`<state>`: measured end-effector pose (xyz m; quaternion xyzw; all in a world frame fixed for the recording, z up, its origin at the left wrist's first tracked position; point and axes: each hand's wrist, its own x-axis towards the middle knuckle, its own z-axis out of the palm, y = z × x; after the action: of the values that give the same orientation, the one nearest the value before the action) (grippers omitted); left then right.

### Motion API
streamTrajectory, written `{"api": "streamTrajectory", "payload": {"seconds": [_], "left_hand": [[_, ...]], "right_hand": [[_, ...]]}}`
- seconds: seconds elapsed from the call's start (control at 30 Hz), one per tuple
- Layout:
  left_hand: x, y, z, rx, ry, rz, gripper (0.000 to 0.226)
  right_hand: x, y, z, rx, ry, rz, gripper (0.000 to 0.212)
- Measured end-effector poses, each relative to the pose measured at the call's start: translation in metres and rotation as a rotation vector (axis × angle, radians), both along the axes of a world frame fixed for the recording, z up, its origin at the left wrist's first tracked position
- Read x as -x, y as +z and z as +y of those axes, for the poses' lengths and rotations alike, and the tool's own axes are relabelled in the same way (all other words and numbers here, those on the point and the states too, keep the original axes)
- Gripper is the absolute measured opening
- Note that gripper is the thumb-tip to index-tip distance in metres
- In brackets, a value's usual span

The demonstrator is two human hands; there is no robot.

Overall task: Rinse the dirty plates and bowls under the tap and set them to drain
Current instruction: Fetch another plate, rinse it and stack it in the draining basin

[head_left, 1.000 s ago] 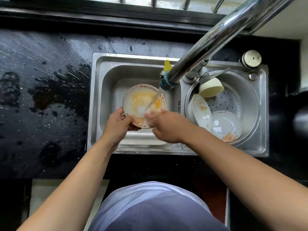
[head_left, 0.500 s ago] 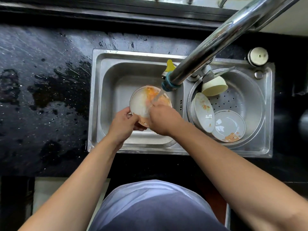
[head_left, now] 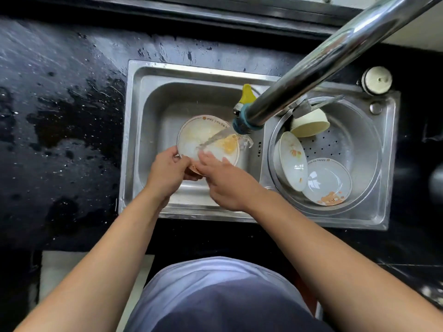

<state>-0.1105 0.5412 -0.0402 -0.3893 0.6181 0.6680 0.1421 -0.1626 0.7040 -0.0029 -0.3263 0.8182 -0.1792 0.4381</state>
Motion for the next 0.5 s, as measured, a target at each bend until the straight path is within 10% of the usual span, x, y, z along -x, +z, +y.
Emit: {"api": "streamTrajectory", "payload": {"seconds": [0.1, 0.23, 0.5], "left_hand": [[-0.001, -0.003, 0.010, 0.019, -0.088, -0.005, 0.022], [0.007, -0.001, 0.005, 0.049, -0.032, -0.012, 0.028], [0.007, -0.006, 0.001, 0.053, -0.058, -0.007, 0.019]], "right_hand": [[0.019, -0.007, 0.001, -0.226, -0.139, 0.082, 0.048], [0.016, 0.000, -0.017, 0.052, -0.077, -0.025, 0.050], [0.021, -0.004, -0.019, -0.043, -0.091, 0.069, 0.046]]}}
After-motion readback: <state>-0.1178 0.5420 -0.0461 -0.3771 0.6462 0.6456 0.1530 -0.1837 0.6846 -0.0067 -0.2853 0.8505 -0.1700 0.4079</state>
